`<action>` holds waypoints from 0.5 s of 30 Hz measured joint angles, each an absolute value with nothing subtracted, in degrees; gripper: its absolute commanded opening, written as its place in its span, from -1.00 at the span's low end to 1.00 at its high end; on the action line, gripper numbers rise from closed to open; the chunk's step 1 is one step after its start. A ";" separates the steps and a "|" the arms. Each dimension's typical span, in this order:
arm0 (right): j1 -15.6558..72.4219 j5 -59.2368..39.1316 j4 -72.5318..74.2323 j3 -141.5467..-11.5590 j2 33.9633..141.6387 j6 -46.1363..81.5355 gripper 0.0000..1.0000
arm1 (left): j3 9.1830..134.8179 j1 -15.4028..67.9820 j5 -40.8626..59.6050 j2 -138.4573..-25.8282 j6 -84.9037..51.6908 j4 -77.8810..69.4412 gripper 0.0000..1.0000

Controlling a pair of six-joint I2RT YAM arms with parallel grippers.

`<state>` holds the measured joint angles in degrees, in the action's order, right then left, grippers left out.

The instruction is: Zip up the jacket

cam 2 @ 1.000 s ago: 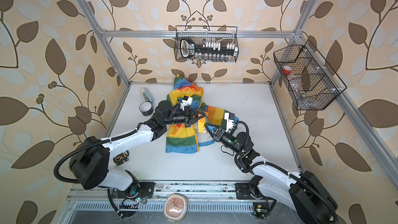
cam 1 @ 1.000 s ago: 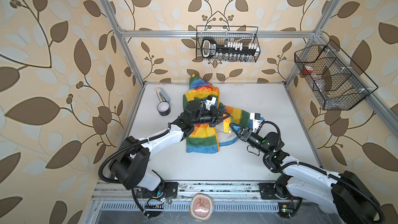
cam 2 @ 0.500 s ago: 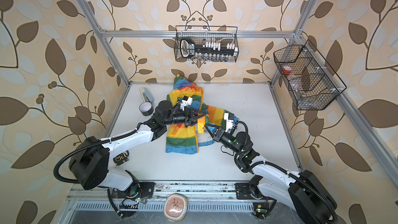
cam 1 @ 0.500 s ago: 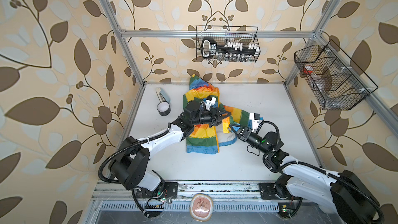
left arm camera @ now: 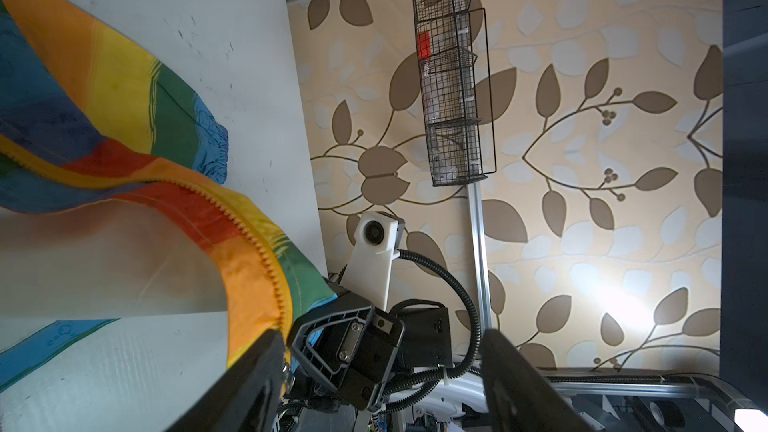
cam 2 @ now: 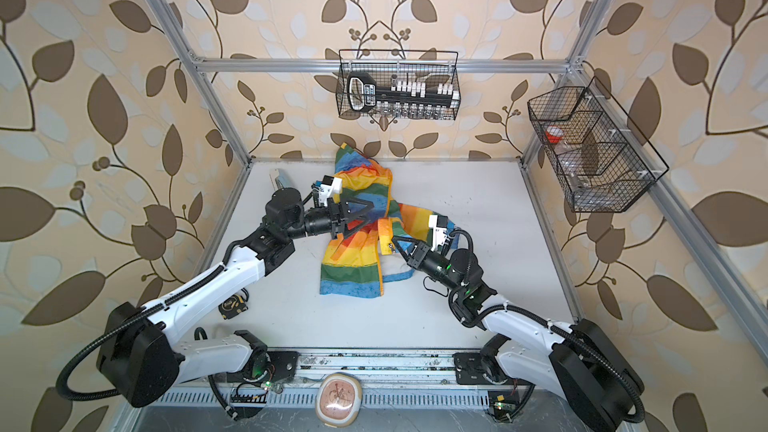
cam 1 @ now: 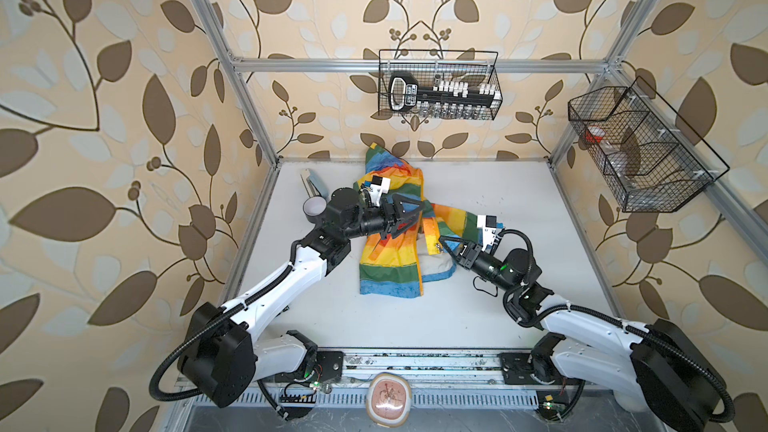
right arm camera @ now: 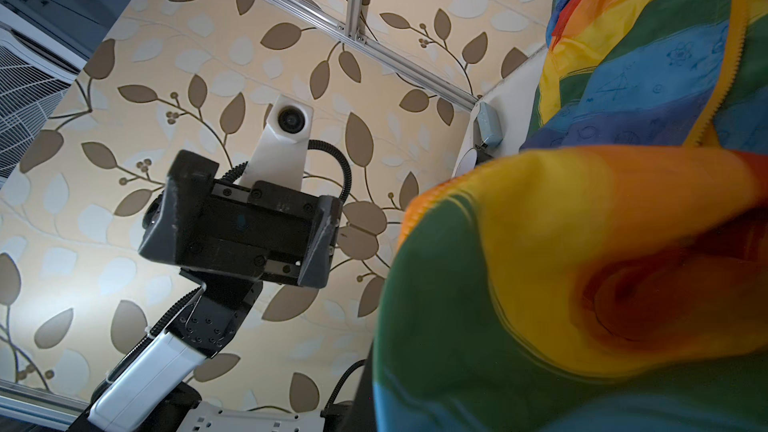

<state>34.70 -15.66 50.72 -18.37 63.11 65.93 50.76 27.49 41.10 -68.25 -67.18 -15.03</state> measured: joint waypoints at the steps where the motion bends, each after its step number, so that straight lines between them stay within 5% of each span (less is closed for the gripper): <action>1: 34.72 -15.66 50.59 -18.70 63.48 65.93 -1.00 | 50.76 27.29 40.97 -67.51 -66.48 -13.82 0.52; 11: 35.27 -15.64 50.78 -22.98 68.45 65.76 -1.00 | 50.74 27.31 39.33 -63.75 -60.47 -1.93 0.49; 15: 35.38 -15.64 51.27 -24.25 70.26 65.76 -1.00 | 50.74 27.31 38.48 -61.93 -58.83 1.91 0.17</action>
